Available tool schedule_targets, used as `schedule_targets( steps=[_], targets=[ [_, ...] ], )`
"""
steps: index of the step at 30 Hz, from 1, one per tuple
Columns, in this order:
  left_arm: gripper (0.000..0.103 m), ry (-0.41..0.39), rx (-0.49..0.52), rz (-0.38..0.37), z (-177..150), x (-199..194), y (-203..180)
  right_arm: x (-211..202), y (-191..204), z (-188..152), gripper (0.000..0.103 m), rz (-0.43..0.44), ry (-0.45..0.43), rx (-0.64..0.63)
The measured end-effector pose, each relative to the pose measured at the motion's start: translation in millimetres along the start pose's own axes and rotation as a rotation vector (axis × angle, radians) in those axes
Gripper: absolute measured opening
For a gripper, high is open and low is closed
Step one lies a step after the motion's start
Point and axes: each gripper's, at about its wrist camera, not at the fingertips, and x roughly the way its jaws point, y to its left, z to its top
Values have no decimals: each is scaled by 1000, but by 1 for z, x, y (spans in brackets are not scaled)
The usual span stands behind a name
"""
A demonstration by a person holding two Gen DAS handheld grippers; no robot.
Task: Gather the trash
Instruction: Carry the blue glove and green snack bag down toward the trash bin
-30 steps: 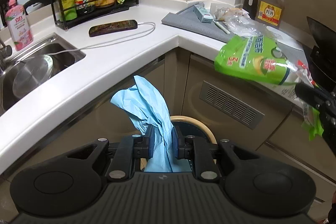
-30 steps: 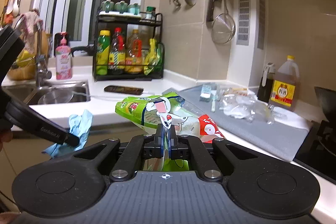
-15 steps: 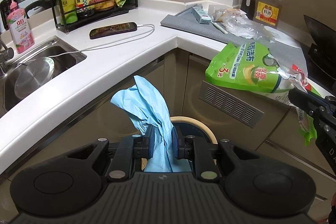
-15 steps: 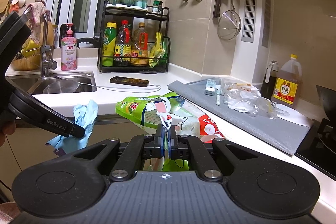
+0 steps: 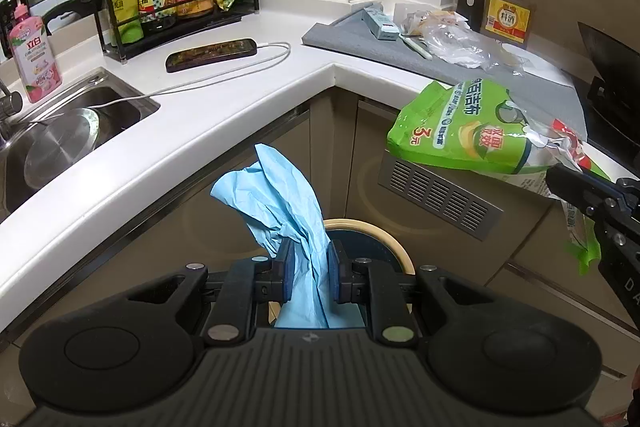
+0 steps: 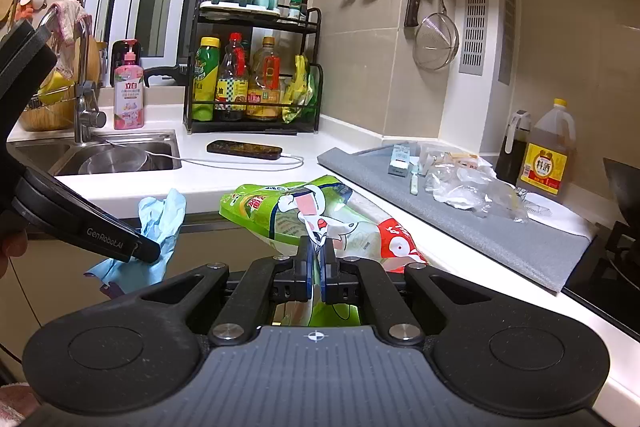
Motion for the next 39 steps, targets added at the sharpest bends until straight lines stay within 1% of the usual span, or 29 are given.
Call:
schedule_targets(
  steps=[12,22,30,39],
  targets=[
    [19,22,3,-2,0,10,-1,11,-1,-1,4,11,28,-3],
    [19,62,5,0,3,30,0,31,-2,-6,4,20,72,8],
    [19,123,1,-2,6,64,0,60,-7,-19,4,25,138,28],
    [19,209,-2,-18,8,118,-4,108,-11,-41,4,39,239,43]
  ],
)
